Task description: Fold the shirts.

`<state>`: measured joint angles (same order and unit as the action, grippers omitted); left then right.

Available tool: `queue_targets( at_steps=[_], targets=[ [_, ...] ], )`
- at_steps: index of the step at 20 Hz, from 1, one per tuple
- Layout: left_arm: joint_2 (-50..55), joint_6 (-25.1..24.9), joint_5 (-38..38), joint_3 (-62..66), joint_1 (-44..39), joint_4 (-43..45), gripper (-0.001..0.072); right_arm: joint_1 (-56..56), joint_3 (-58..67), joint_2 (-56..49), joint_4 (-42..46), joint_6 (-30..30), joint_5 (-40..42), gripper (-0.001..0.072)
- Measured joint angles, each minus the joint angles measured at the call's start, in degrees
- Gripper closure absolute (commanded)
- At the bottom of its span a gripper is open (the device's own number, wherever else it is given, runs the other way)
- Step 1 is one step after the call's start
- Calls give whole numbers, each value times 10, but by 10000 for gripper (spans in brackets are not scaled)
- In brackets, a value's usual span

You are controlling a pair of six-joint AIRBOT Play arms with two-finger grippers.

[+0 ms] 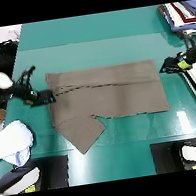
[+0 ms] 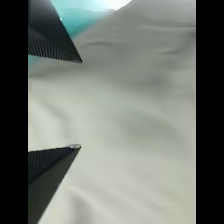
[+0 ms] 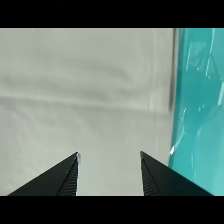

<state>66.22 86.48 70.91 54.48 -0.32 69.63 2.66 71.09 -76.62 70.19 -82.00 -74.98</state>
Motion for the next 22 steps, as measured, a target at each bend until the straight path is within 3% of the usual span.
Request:
queue_targets(
  at_steps=[7, 14, 15, 16, 17, 22],
  targets=[
    [-176, 51, 17, -248, 0, -44, 105, 19, -92, 110, -2, 0, 51, 272],
    [-201, 22, -86, -350, 0, -171, 107, 21, -106, 130, -5, 0, 63, 272],
    [-203, 14, -100, -357, 0, -189, 209, 21, -106, 130, -10, 0, 63, 272],
    [-203, 6, -115, -362, -1, -200, 511, 21, -107, 131, -17, 0, 63, 272],
    [-202, 0, -127, -367, 0, -201, 675, 21, -107, 131, -21, 0, 62, 272],
    [-203, -29, -116, -347, 0, -238, 680, 50, -133, 139, -8, 0, 15, 272]
  ],
)
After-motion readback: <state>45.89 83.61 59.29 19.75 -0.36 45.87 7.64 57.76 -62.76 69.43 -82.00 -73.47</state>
